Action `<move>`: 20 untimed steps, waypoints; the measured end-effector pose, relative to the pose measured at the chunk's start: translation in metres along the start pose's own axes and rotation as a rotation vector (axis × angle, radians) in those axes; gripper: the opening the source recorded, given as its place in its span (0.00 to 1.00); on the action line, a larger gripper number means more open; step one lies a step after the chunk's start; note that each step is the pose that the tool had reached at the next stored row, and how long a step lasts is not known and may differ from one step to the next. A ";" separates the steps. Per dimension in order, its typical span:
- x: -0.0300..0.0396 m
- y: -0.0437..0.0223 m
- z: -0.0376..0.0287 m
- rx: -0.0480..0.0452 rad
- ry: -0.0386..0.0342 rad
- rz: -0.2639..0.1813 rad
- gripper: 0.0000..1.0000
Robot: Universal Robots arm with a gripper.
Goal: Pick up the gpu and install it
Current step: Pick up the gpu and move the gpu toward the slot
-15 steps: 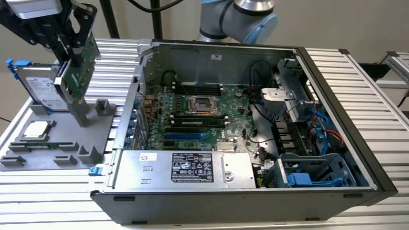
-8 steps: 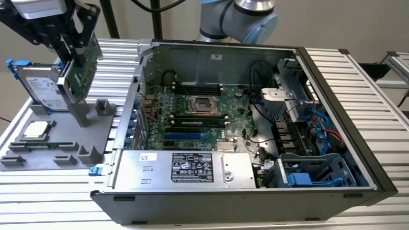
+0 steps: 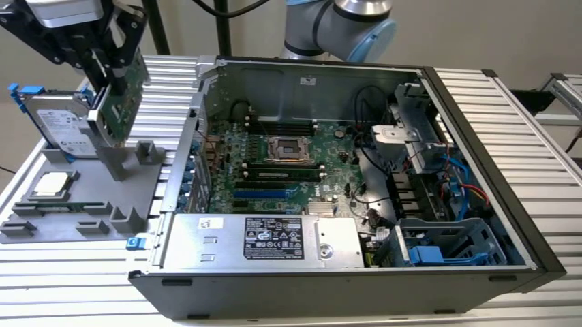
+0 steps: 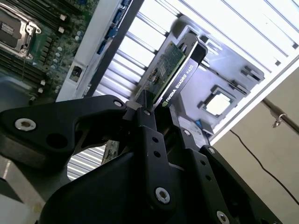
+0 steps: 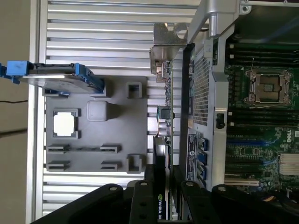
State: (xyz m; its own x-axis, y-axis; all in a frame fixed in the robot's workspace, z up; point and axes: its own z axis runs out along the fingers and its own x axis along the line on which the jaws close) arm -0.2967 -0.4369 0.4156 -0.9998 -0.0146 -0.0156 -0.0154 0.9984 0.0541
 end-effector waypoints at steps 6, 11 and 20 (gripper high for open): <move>-0.0056 -0.0001 0.0001 0.0000 0.0001 0.000 0.00; -0.0117 -0.0002 0.0002 0.0000 0.0008 0.000 0.00; -0.0227 -0.0003 0.0002 0.0000 0.0013 0.000 0.00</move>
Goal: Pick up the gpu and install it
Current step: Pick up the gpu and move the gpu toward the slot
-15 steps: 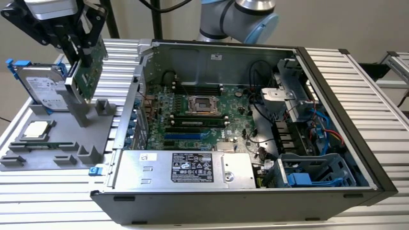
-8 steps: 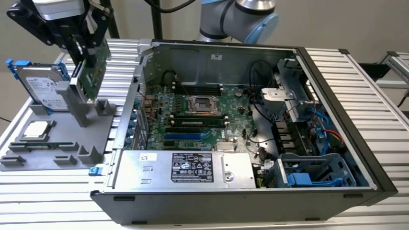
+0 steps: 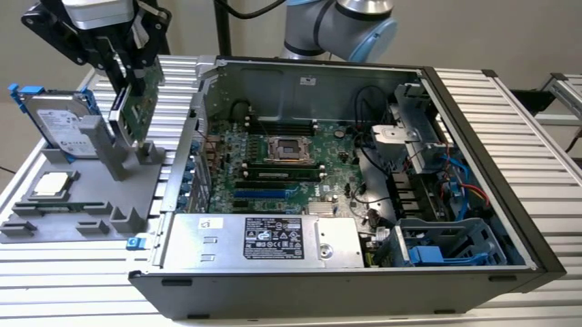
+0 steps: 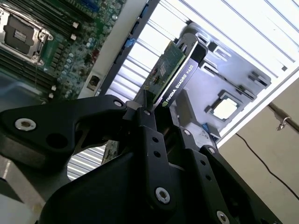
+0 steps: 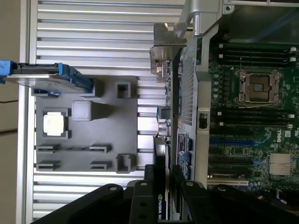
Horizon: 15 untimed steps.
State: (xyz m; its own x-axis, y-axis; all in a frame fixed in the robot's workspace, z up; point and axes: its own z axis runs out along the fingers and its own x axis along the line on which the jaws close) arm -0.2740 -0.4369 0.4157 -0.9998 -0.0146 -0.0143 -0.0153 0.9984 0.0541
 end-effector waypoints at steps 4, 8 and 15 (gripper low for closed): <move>-0.0030 0.0000 -0.0017 0.0000 0.0006 0.000 0.00; -0.0050 0.0001 -0.0035 -0.0001 0.0009 0.000 0.00; -0.0109 0.0000 -0.0035 0.0000 0.0010 0.000 0.00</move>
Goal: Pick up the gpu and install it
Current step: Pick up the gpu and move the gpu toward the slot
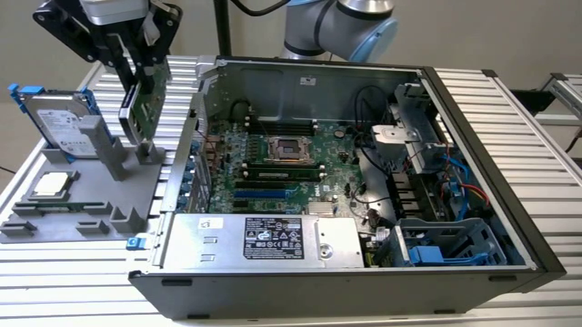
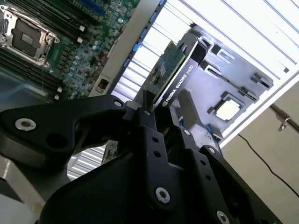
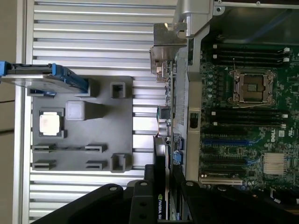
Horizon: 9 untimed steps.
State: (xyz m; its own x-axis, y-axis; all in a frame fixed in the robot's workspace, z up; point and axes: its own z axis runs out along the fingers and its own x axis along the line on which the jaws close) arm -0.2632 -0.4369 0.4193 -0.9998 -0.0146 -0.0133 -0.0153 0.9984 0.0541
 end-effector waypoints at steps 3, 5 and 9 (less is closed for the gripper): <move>-0.0031 0.0000 0.0001 0.0000 0.0000 0.000 0.00; -0.0050 -0.0001 0.0001 0.0000 0.0000 0.000 0.00; -0.0098 -0.0001 0.0001 0.0000 0.0001 0.000 0.00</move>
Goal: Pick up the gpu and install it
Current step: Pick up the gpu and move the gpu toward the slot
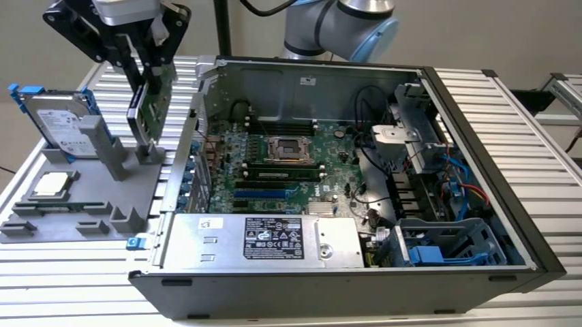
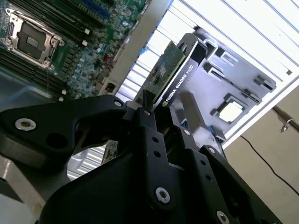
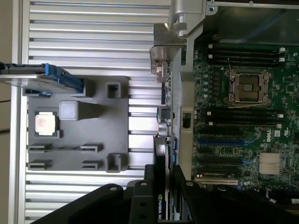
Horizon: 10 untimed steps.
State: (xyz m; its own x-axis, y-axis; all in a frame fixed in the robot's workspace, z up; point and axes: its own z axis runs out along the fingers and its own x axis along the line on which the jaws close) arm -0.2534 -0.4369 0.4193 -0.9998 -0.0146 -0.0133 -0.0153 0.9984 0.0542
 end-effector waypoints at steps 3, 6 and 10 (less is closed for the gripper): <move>-0.0036 -0.0001 0.0001 0.0000 0.0001 0.000 0.00; -0.0071 -0.0001 0.0001 0.0000 0.0001 0.000 0.00; -0.0121 -0.0002 0.0002 -0.0001 0.0004 0.000 0.00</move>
State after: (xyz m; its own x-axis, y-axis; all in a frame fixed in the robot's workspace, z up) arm -0.2413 -0.4369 0.4193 -0.9998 -0.0146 -0.0129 -0.0152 0.9984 0.0542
